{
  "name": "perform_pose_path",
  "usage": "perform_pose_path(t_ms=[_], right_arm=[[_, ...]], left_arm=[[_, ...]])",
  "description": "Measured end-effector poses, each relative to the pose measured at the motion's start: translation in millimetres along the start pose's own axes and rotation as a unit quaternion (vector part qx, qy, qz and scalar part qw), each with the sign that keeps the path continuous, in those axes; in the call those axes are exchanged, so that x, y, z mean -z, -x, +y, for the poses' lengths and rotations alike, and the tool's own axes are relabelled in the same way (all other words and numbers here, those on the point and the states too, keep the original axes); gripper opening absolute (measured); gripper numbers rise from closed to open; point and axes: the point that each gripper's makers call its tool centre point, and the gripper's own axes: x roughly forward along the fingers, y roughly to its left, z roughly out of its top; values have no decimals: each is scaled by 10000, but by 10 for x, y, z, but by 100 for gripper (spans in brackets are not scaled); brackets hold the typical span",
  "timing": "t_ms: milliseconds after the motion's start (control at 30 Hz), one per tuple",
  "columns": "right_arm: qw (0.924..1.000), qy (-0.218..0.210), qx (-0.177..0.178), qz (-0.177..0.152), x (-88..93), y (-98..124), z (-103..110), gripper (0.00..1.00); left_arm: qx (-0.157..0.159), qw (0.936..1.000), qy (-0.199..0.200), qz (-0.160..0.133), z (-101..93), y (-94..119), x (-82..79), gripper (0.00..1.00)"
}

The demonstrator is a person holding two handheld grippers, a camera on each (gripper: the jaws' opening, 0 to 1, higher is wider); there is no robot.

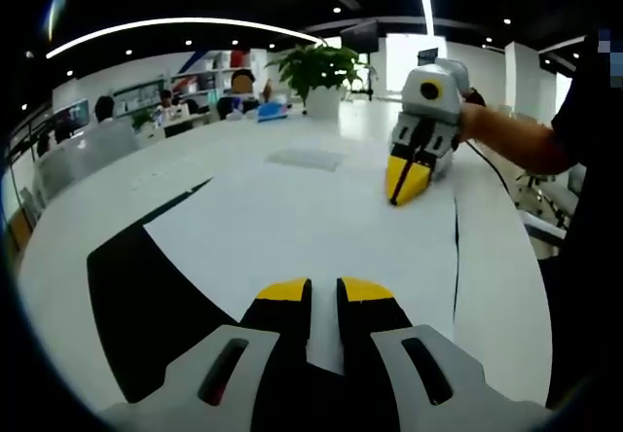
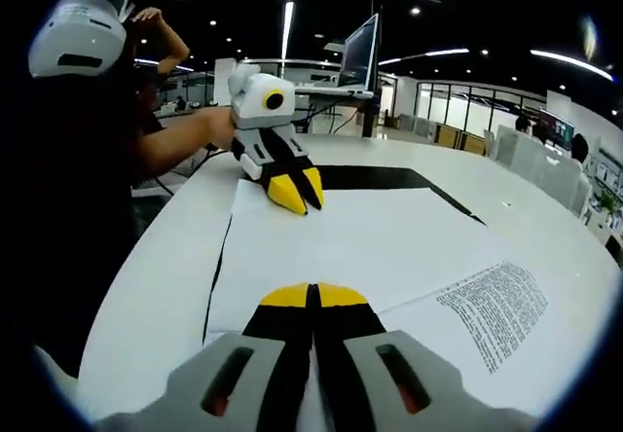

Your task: Flip through the bound document one page at a time

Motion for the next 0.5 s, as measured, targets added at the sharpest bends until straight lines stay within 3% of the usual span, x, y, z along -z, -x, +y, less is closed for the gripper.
perform_pose_path(t_ms=[300, 500], right_arm=[[9993, -327, -140, -58, -5, 15, 284, 2], [9992, -344, -86, 161, -8, 15, 411, 2]], left_arm=[[12, 10000, -12, 11, -1, 1, 3, 14], [0, 9999, -150, 59, -46, -2, -3, 10]])
